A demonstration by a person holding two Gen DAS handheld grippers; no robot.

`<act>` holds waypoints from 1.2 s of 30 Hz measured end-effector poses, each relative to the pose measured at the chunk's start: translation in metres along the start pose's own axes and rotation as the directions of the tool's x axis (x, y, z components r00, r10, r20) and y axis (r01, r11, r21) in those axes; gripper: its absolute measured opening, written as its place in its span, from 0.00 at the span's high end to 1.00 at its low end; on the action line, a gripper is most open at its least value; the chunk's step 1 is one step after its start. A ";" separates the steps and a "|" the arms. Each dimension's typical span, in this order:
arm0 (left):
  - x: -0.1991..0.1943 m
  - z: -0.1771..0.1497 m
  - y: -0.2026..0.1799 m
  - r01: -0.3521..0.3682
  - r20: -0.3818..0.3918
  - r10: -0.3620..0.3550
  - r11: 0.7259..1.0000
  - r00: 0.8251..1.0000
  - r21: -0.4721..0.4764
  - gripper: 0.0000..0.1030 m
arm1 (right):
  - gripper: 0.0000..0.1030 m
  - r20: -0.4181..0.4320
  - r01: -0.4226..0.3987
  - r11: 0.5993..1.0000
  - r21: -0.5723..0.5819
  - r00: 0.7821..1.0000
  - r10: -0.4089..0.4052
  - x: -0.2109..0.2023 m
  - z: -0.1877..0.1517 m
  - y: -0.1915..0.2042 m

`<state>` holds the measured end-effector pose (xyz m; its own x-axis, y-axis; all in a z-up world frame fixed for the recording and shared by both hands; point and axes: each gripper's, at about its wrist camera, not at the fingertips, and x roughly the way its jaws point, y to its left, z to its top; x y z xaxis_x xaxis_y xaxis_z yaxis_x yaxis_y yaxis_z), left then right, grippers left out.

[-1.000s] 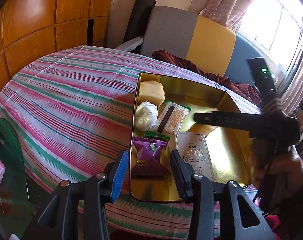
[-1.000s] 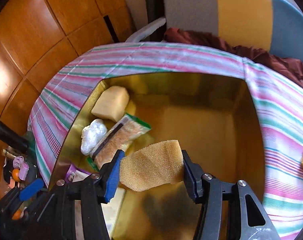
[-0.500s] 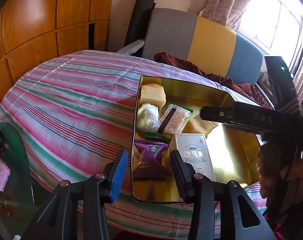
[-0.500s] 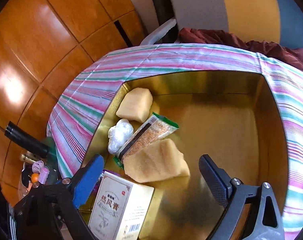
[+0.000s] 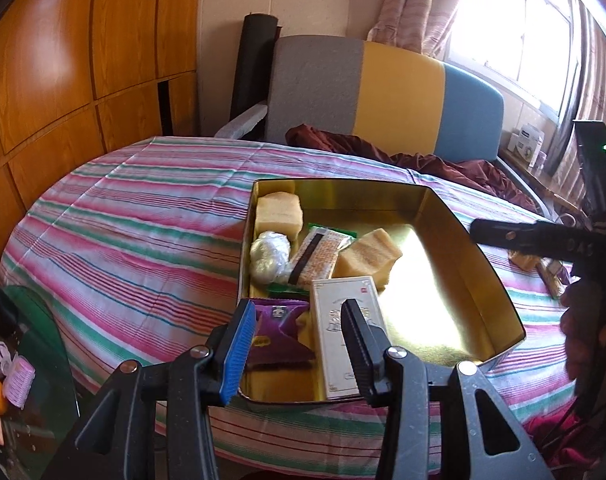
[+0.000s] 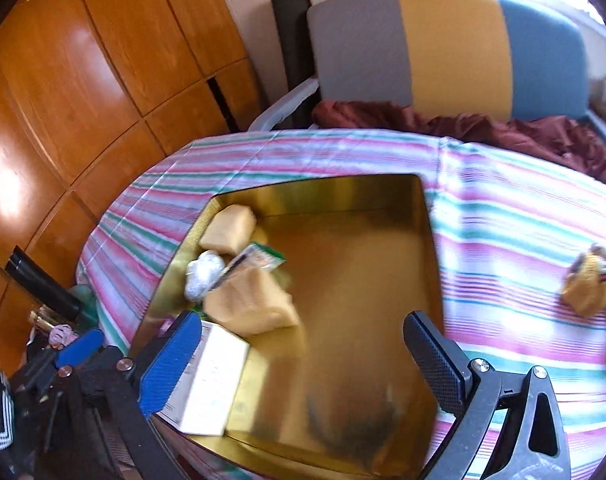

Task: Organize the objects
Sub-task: 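Carry the yellow sponge into the tin and release it with the right gripper, then move both grippers back toward the remaining items on the tablecloth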

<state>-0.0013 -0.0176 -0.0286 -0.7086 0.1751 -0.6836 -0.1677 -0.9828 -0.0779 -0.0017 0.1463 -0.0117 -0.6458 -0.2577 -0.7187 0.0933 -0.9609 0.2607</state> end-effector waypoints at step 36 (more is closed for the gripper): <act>0.027 0.023 -0.190 0.314 -0.158 -0.280 0.912 0.947 0.265 0.57 | 0.00 0.003 0.215 0.558 0.802 0.931 -0.364 -0.142 -0.058 -0.375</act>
<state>-0.0041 0.1757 -0.0158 -0.5158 0.4321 -0.7398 -0.5573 -0.8250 -0.0933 0.0988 0.5371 -0.0447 -0.6375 0.1098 -0.7626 -0.6946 -0.5101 0.5072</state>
